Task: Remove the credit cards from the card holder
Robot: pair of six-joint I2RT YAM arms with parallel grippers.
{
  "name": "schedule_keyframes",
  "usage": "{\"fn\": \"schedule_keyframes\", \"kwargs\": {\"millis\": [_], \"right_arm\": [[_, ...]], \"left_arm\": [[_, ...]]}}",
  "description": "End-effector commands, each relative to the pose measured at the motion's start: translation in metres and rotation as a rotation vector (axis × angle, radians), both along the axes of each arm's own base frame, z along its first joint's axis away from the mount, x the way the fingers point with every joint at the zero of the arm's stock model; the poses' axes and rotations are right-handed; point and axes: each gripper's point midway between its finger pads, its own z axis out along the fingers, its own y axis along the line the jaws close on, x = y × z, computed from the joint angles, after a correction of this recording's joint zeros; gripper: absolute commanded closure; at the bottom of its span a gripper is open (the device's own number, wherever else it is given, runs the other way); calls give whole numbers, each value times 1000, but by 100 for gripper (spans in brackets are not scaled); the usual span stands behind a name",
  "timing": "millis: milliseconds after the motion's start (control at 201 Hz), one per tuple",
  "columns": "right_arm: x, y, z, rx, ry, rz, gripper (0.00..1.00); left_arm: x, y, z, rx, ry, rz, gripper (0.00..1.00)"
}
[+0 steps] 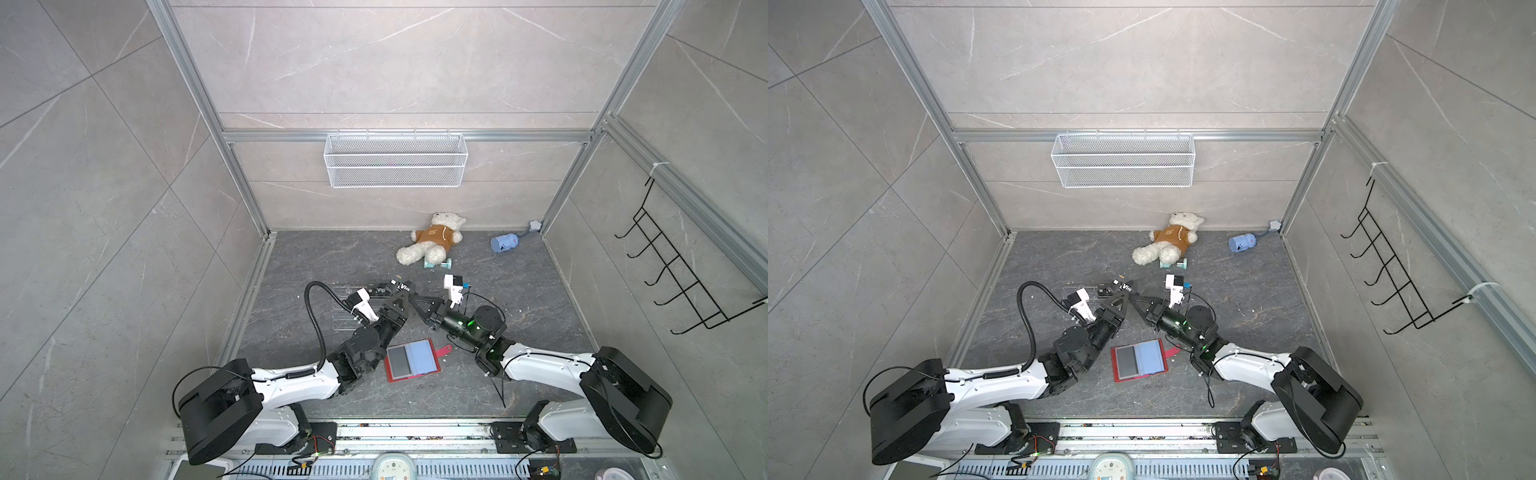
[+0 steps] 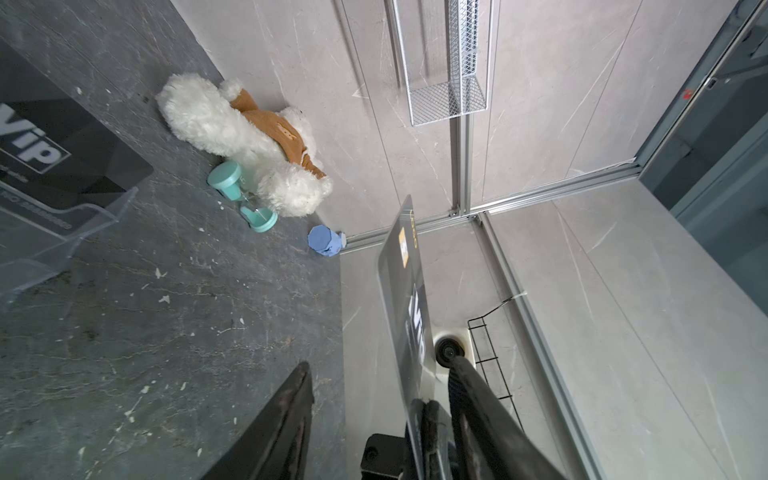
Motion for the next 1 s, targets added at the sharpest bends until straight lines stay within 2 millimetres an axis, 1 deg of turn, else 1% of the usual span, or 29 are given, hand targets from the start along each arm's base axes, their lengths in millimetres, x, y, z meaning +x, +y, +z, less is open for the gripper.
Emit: {"fn": "schedule_keyframes", "kwargs": {"millis": [0, 75, 204, 249, 408, 433, 448, 468, 627, 712, 866, 926, 941, 946, 956, 966, 990], "right_arm": [[-5, -4, 5, -12, -36, 7, 100], [-6, -6, 5, -31, -42, 6, 100], [-7, -10, 3, -71, -44, -1, 100], [-7, -11, 3, -80, -49, -1, 100], [-11, -16, 0, -143, -61, 1, 100], [-12, -17, -2, -159, -62, 1, 100], [-12, -18, -3, -167, -63, 0, 100], [-12, -18, -2, -175, -67, 0, 100], [-18, -22, 1, -245, -92, 9, 100], [-21, -24, 1, -314, -129, 18, 100], [-27, -30, 0, -435, -172, 28, 100], [-30, -33, 0, -492, -195, 38, 100], [-30, -34, 3, -501, -208, 36, 100], [-31, -34, 1, -513, -205, 41, 100], [-31, -34, 4, -519, -217, 40, 100], [-32, -35, 1, -537, -214, 46, 100], [-33, -36, 4, -561, -235, 50, 100]], "left_arm": [[-3, 8, 34, 15, -67, 30, 42], [-5, 12, 41, 47, -76, 35, 37], [-9, 16, 55, 138, -96, 26, 32], [-10, 18, 59, 171, -104, 22, 31], [-16, 31, 64, 244, -106, 36, 30], [-16, 33, 64, 257, -108, 37, 28], [-17, 34, 65, 265, -109, 38, 22], [-17, 36, 67, 276, -111, 39, 19], [-23, 44, 76, 361, -139, 34, 18], [-27, 47, 83, 414, -167, 19, 17], [-38, 48, 93, 521, -221, -44, 17], [-41, 48, 93, 582, -225, -69, 17], [-41, 49, 93, 602, -226, -73, 17], [-42, 49, 94, 606, -227, -73, 17], [-42, 50, 93, 619, -228, -76, 17], [-44, 47, 94, 623, -235, -95, 17], [-47, 46, 94, 651, -245, -118, 17]]}}
